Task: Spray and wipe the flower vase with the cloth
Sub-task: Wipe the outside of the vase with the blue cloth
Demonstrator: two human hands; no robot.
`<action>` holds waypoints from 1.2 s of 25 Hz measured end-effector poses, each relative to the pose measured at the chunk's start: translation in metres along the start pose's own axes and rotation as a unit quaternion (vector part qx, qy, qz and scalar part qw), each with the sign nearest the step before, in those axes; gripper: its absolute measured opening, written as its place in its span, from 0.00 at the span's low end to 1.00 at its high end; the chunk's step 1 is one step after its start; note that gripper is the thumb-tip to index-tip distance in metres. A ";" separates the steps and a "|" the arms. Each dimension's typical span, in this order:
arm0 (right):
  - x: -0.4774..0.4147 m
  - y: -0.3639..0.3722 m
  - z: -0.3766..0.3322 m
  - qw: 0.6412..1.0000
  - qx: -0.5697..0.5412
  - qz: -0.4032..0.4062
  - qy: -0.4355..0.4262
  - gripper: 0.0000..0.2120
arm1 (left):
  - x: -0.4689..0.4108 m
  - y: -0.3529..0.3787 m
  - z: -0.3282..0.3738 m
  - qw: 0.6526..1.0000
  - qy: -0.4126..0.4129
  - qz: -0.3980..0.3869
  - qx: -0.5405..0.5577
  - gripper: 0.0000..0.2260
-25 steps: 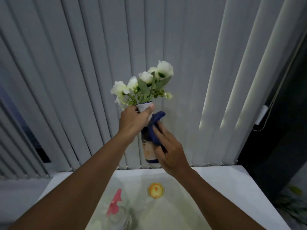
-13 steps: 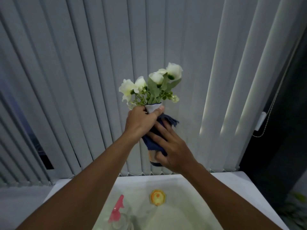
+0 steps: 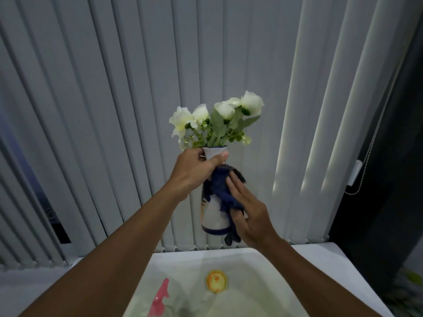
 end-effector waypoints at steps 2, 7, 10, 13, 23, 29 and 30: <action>-0.021 0.004 -0.007 0.999 -0.028 -0.003 0.045 0.28 | -0.003 -0.002 0.002 1.000 -0.002 -0.017 0.024 0.23; -0.052 0.025 -0.022 0.980 -0.153 -0.023 0.127 0.27 | -0.014 -0.024 0.010 0.998 0.005 -0.024 0.063 0.18; -0.066 0.028 -0.028 0.951 -0.228 -0.010 0.211 0.20 | -0.017 -0.034 0.011 0.996 0.017 -0.032 0.078 0.33; -0.066 0.031 -0.029 0.929 -0.255 0.003 0.267 0.14 | -0.017 -0.039 0.012 0.996 0.016 -0.031 0.086 0.18; -0.012 0.049 -0.009 0.704 -0.444 0.013 0.555 0.23 | -0.007 -0.033 0.008 0.991 -0.002 -0.018 0.132 0.07; -0.001 0.061 -0.023 0.639 -0.488 0.065 0.592 0.27 | 0.009 -0.006 0.007 0.997 0.005 0.068 0.032 0.10; -0.001 0.064 -0.021 0.646 -0.482 0.102 0.582 0.25 | 0.011 -0.002 0.009 0.995 0.012 0.098 0.006 0.13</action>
Point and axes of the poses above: each hand's wrist, its own x-axis away from the middle knuckle, its own y-axis out of the palm, z = x × y, the point moved 4 cm from there along -x, towards the middle knuckle, and after that the axes turned 9 degrees about y, right-handed, at the moved point
